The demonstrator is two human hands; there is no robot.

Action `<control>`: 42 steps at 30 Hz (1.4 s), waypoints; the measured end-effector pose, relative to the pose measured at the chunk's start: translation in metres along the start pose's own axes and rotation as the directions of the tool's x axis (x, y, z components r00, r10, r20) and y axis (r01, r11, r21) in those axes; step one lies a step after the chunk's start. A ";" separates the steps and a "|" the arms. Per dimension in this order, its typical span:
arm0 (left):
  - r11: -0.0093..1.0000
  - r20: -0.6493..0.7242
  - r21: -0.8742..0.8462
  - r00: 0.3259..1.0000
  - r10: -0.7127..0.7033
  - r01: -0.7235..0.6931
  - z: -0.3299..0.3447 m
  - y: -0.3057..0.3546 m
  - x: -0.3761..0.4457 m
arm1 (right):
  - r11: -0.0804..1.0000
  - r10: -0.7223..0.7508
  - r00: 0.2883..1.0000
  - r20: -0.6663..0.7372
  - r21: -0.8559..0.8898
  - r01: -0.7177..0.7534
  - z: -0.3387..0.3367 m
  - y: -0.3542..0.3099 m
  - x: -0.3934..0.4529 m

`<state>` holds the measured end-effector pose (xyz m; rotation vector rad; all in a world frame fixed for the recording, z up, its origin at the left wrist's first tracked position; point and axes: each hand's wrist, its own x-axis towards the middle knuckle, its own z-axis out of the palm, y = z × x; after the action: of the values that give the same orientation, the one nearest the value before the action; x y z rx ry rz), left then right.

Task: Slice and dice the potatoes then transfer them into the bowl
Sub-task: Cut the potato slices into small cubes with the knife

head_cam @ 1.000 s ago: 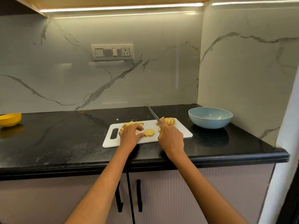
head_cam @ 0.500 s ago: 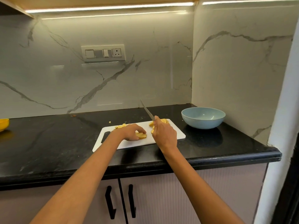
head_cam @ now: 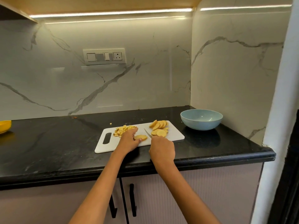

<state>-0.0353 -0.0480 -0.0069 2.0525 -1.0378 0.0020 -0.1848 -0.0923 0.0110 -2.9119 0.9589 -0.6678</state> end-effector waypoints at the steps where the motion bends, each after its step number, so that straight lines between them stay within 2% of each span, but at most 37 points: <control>1: 1.000 0.001 0.006 1.000 -0.004 0.004 0.000 0.000 0.000 | 1.000 -0.003 1.000 0.007 -0.010 0.003 -0.001 -0.001 0.000; 8: 0.999 0.022 0.036 1.000 -0.006 0.005 -0.002 0.002 -0.002 | 0.994 -0.096 0.995 0.006 -0.053 0.096 -0.006 -0.017 -0.005; 15: 0.992 -0.013 0.126 1.000 -0.004 0.006 -0.001 0.005 -0.008 | 0.997 0.043 0.999 0.012 0.064 -0.044 -0.006 -0.013 -0.007; 20: 0.988 -0.035 0.153 0.999 -0.003 0.009 0.000 0.007 -0.008 | 0.996 0.013 0.999 0.030 0.092 -0.016 -0.011 -0.011 -0.014; 35: 0.994 -0.026 0.104 0.999 0.034 -0.031 -0.006 0.013 -0.011 | 0.998 -0.057 0.998 0.035 0.014 0.056 -0.016 -0.015 -0.018; 39: 0.995 0.036 0.092 0.999 0.027 -0.030 -0.004 0.010 -0.007 | 0.997 -0.079 0.997 0.014 -0.016 0.079 -0.014 -0.018 -0.012; 42: 0.995 0.032 0.102 0.999 0.008 -0.011 -0.003 0.006 -0.003 | 0.996 -0.089 0.996 0.026 -0.020 0.090 -0.012 -0.020 -0.001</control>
<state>-0.0405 -0.0456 -0.0022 2.1462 -1.0870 0.0287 -0.1790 -0.0740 0.0239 -2.9891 0.8427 -0.6274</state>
